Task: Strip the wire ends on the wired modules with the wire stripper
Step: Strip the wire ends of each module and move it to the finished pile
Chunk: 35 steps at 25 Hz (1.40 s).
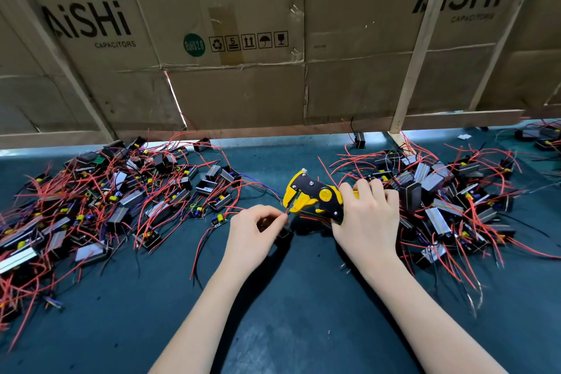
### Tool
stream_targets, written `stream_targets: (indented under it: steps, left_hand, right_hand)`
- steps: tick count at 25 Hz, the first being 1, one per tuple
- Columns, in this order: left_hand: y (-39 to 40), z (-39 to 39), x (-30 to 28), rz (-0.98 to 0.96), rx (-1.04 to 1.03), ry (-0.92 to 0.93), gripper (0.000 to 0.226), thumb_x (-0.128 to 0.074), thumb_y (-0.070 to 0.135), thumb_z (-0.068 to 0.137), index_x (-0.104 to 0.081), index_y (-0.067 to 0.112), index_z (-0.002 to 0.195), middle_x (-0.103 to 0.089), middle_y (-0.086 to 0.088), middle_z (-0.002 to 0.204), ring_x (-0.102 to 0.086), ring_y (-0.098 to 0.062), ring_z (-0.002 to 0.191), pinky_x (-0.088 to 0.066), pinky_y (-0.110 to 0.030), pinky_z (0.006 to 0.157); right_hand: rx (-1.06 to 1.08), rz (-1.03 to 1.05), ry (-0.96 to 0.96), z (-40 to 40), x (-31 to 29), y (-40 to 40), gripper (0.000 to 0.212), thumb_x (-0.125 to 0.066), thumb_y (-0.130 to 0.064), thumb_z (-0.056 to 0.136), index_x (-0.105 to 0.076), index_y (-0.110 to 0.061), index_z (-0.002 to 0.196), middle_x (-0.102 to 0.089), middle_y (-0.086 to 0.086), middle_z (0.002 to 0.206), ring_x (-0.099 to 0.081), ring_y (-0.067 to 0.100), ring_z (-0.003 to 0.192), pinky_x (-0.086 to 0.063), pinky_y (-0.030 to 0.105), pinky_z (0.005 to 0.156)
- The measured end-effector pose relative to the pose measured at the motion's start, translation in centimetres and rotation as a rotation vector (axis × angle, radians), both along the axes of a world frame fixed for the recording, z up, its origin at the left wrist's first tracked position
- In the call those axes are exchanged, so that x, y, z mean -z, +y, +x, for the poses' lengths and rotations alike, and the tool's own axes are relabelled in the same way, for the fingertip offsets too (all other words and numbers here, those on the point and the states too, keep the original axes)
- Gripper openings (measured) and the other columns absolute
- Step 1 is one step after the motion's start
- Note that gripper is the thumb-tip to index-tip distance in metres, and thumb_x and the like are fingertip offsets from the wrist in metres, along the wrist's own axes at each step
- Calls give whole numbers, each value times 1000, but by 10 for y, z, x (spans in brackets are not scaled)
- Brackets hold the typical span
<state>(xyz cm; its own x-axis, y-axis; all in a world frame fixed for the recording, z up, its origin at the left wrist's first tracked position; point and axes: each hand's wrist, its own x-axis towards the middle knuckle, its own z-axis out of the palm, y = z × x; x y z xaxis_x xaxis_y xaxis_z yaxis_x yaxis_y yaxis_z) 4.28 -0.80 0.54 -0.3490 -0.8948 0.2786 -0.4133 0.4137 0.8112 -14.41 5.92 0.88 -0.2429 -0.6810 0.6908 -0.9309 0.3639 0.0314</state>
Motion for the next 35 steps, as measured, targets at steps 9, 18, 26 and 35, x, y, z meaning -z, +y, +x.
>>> stream_targets:
  steps: [9,18,26,35]
  left_hand:
    - [4,-4,-3,26,7,12,17,-68,14,87,-75,17,72,-70,5,72,-58,-12,62,-47,-32,69]
    - [5,-2,-5,45,26,4,18,-68,12,85,-76,19,71,-69,7,71,-58,-10,63,-46,-28,67]
    - [5,0,-4,48,43,2,17,-68,12,85,-76,19,71,-71,7,73,-58,-9,65,-47,-28,70]
    - [-1,7,-2,-59,6,-54,15,-69,13,87,-73,16,73,-69,7,74,-59,-7,69,-41,-13,68]
  right_hand:
    - [-34,-10,40,-3,1,-2,37,-84,-35,56,-63,-13,78,-58,6,73,-55,30,73,-31,40,71]
    - [-95,-19,4,-9,5,-4,38,-86,-35,53,-57,-14,64,-56,4,61,-57,29,61,-36,38,67]
    - [-102,-48,34,-9,7,-3,38,-86,-36,52,-62,-12,69,-60,5,65,-59,29,61,-39,36,63]
    - [-66,-200,-80,-14,4,6,36,-72,-45,66,-66,-15,85,-61,4,81,-57,31,79,-35,39,73]
